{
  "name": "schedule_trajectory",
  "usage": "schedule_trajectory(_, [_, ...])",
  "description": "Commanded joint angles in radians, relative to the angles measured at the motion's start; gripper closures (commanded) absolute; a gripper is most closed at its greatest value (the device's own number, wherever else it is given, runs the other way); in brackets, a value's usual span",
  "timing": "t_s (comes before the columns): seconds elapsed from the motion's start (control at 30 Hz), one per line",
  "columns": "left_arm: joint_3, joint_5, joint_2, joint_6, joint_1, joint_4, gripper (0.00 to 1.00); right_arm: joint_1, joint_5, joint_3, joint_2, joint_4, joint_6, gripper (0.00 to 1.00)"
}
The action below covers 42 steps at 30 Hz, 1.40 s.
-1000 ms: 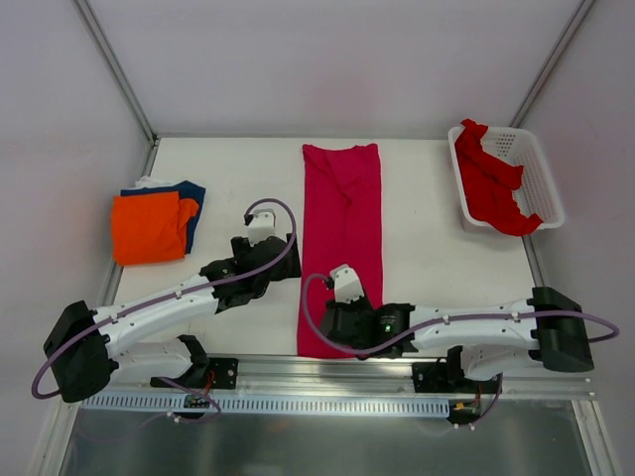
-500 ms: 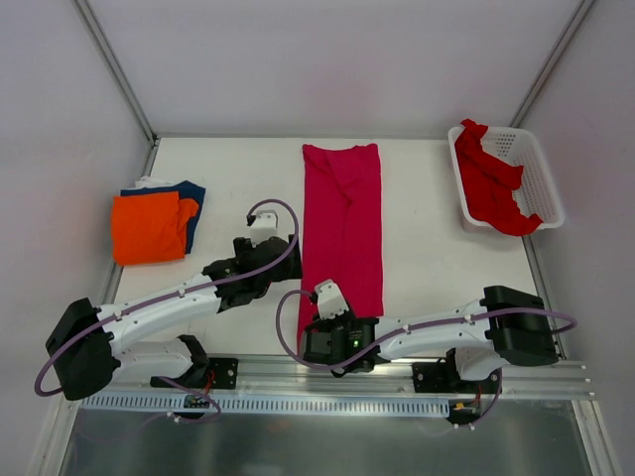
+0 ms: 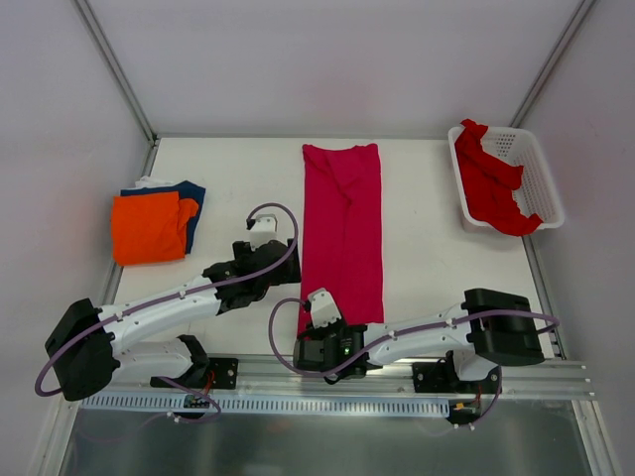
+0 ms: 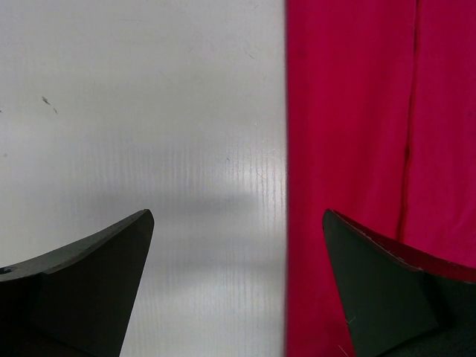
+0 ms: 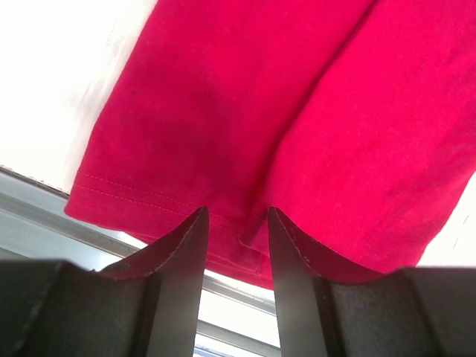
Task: Fold and stack the t-shirts
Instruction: Rotate the tshirt 90 degrees
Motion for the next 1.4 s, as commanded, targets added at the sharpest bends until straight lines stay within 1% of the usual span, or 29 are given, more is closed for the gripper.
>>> schedule_trajectory(0.0, [-0.011,-0.008,-0.026,-0.018,0.011,0.018,0.01,0.012,0.006,0.026,0.010,-0.034,0.053,0.59])
schedule_trajectory(0.1, [-0.017,-0.012,-0.030,-0.018,0.011,0.016,0.01,0.018,0.014,0.020,0.012,-0.053,0.078,0.63])
schedule_trajectory(0.17, [-0.021,-0.012,-0.033,-0.018,0.011,0.016,0.01,0.021,0.023,0.020,0.012,-0.065,0.090,0.70])
schedule_trajectory(0.2, [-0.021,-0.011,-0.030,-0.018,0.011,0.018,0.01,0.023,0.026,0.020,0.012,-0.076,0.096,0.76])
schedule_trajectory(0.27, [-0.021,-0.011,-0.027,-0.021,0.011,0.016,0.01,0.024,0.034,0.025,0.015,-0.080,0.101,0.81])
schedule_trajectory(0.3, [-0.023,-0.008,-0.026,-0.021,0.011,0.018,0.01,0.024,0.036,0.025,0.016,-0.085,0.101,0.85])
schedule_trajectory(0.37, [-0.023,-0.005,-0.023,-0.022,0.011,0.015,0.01,0.026,0.040,0.026,0.019,-0.090,0.105,0.89])
schedule_trajectory(0.43, [-0.025,-0.002,-0.021,-0.024,0.011,0.016,0.01,0.027,0.043,0.026,0.019,-0.094,0.110,0.95])
schedule_trajectory(0.5, [-0.025,0.003,-0.016,-0.022,0.011,0.016,0.01,0.032,0.052,0.032,0.021,-0.109,0.118,0.99])
schedule_trajectory(0.63, [-0.015,0.015,0.000,-0.024,0.011,0.016,0.01,0.057,0.065,0.077,0.018,-0.166,0.122,0.99])
schedule_trajectory(0.87, [-0.002,0.026,0.033,-0.027,0.011,0.018,0.01,0.118,0.122,0.196,0.024,-0.330,0.170,0.99])
schedule_trajectory(1.13, [0.005,0.030,0.050,-0.024,0.011,0.016,0.01,0.126,0.076,0.206,0.068,-0.340,0.193,1.00])
schedule_trajectory(1.37, [0.020,0.043,0.094,-0.036,0.011,0.018,0.01,0.141,0.028,0.204,0.096,-0.301,0.193,1.00])
